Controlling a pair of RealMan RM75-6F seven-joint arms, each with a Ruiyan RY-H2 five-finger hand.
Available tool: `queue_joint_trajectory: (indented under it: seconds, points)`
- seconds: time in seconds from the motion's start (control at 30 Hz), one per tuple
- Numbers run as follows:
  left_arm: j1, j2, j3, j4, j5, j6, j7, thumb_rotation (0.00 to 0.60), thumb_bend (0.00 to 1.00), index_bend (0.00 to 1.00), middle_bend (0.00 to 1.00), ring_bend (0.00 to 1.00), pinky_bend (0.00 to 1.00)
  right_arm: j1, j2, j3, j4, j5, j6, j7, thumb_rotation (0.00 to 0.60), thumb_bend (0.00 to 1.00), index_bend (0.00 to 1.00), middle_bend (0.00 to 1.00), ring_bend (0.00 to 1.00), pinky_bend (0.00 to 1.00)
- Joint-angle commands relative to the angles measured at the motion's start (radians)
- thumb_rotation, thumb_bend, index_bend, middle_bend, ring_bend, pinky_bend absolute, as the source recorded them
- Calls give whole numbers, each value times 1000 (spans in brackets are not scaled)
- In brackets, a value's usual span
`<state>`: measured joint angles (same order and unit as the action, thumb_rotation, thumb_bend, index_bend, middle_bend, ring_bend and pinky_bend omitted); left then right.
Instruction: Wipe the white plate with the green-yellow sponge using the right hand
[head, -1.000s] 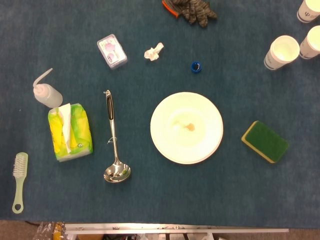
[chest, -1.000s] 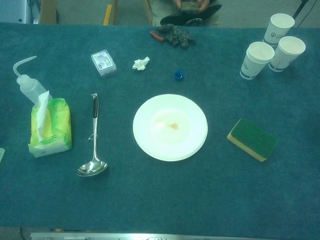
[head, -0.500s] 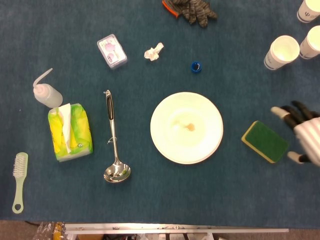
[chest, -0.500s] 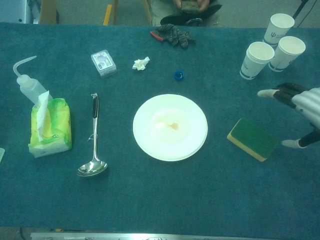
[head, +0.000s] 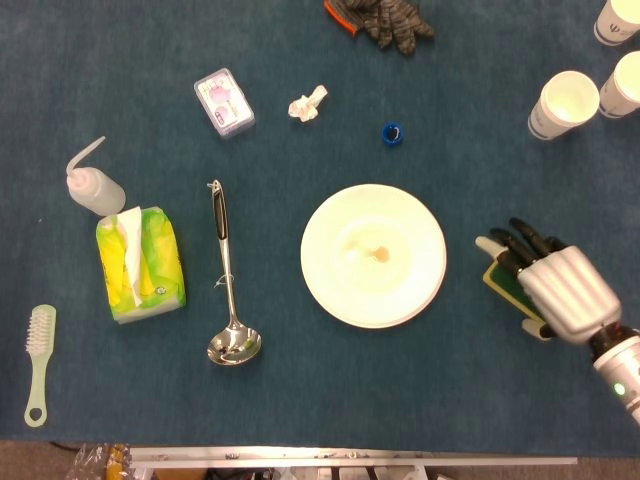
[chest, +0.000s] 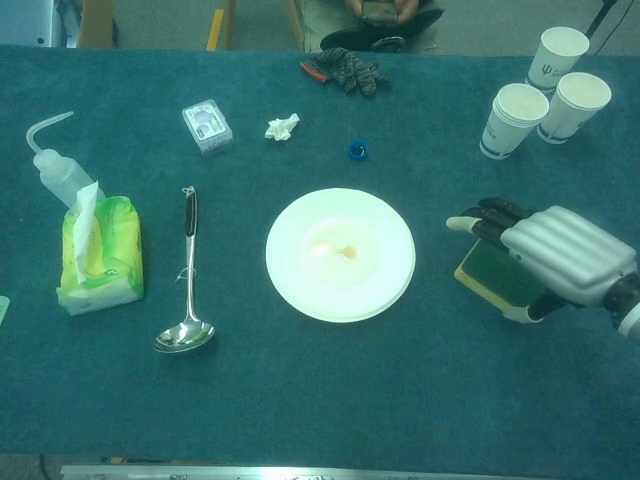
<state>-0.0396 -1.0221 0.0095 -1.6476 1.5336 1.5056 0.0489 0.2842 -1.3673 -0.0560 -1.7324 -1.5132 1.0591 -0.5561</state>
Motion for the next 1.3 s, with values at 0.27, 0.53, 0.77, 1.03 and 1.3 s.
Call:
queue_joint_trajectory:
  seconds: [0.27,0.53,0.77,1.03,1.3]
  points:
    - [-2,-8,2,29,2,-11,-28,600,488,329,275,200,127,-2,-16,-12,27,51,4,-64,600,0,109,99,33,346]
    - [-11,-15,0,34,-1,-25,-27,600,488,329,275,200,127,-2,-16,9,50,118,18,-82,600,0,107,98,33,346]
    - [-17,-19,-3,32,-5,-35,-21,600,488,329,275,200,127,15,-32,36,94,166,14,-78,600,0,107,98,33,346]
    - [-20,-18,-7,31,-13,-39,-17,600,488,329,275,200,127,42,-58,61,142,218,4,-100,600,0,108,98,32,346]
    - [-20,-18,-8,31,-15,-39,-19,600,488,329,275,200,127,60,-60,70,124,279,-10,-119,600,34,263,229,102,347]
